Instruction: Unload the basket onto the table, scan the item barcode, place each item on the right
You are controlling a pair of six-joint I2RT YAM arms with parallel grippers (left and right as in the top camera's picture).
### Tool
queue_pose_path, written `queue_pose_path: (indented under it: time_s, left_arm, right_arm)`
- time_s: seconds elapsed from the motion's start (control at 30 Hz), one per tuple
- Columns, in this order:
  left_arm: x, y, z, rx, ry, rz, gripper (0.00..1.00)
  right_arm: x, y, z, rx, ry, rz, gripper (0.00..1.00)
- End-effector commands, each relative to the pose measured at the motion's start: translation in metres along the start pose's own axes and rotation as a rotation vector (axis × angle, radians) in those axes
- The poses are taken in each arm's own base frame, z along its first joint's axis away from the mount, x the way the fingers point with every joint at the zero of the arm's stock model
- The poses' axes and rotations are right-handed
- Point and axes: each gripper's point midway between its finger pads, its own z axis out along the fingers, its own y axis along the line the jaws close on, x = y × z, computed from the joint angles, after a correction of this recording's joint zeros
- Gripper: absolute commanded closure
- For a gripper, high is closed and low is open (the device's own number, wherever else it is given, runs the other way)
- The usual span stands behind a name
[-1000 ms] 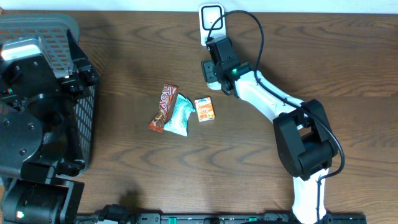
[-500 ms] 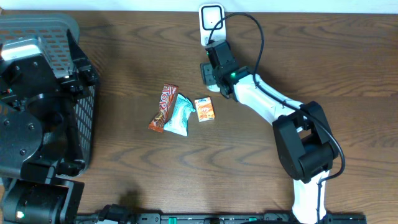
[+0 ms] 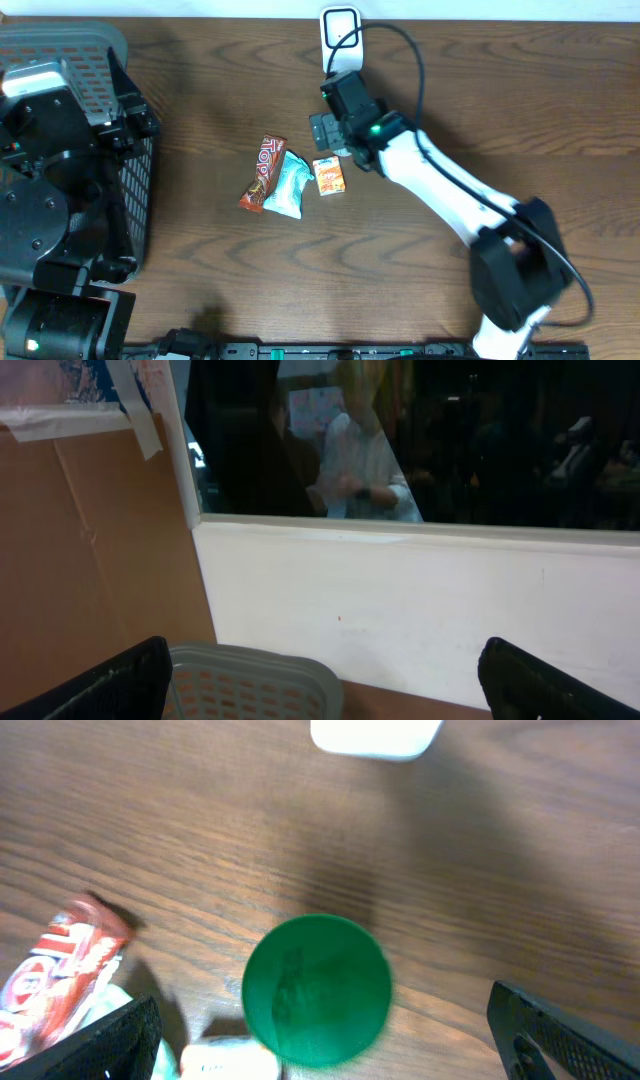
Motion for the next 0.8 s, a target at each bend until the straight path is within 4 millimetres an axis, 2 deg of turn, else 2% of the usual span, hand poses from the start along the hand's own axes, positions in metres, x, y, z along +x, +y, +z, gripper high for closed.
queue_pose_path:
  time_s: [0.0,0.07,0.17,0.23,0.3,0.33,0.37,0.43,0.57,0.67,0.77]
  left_arm:
    - [0.001,0.003,0.0,-0.017,0.001,0.01,0.02]
    - [0.001,0.003,0.0,-0.017,0.001,0.01,0.02]
    - [0.001,0.003,0.0,-0.017,0.001,0.01,0.02]
    - [0.001,0.003,0.0,-0.017,0.001,0.009,0.02]
    - [0.001,0.003,0.0,-0.016,0.001,0.009,0.02]
    - [0.001,0.003,0.0,-0.016,0.001,0.009,0.02]
    - [0.001,0.003,0.0,-0.016,0.001,0.009,0.02]
    - [0.001,0.003,0.0,-0.016,0.001,0.009,0.02]
    - [0.001,0.003,0.0,-0.016,0.001,0.009,0.02]
    - [0.001,0.003,0.0,-0.016,0.001,0.009,0.02]
    - [0.001,0.003,0.0,-0.016,0.001,0.009,0.02]
  right_arm:
    - [-0.017,-0.009,-0.041,0.002,-0.052,0.094,0.01]
    - [-0.015,-0.008,-0.064,-0.037,-0.037,0.153,0.01]
    - [-0.015,0.01,-0.091,-0.175,-0.02,0.163,0.01]
    - [-0.012,0.026,-0.108,-0.283,0.005,0.151,0.01]
    - [-0.01,0.03,-0.118,-0.317,0.003,0.076,0.04]
    - [-0.011,0.028,-0.119,-0.307,-0.012,0.038,0.11]
    - [-0.013,0.029,-0.119,-0.311,-0.017,0.052,0.13]
    - [-0.016,0.032,-0.119,-0.33,-0.012,0.147,0.01]
    - [-0.01,0.032,-0.119,-0.329,0.053,0.368,0.01]
    - [-0.004,0.027,-0.117,-0.304,0.111,0.575,0.04]
    - [0.002,0.016,-0.112,-0.257,0.156,0.748,0.02]
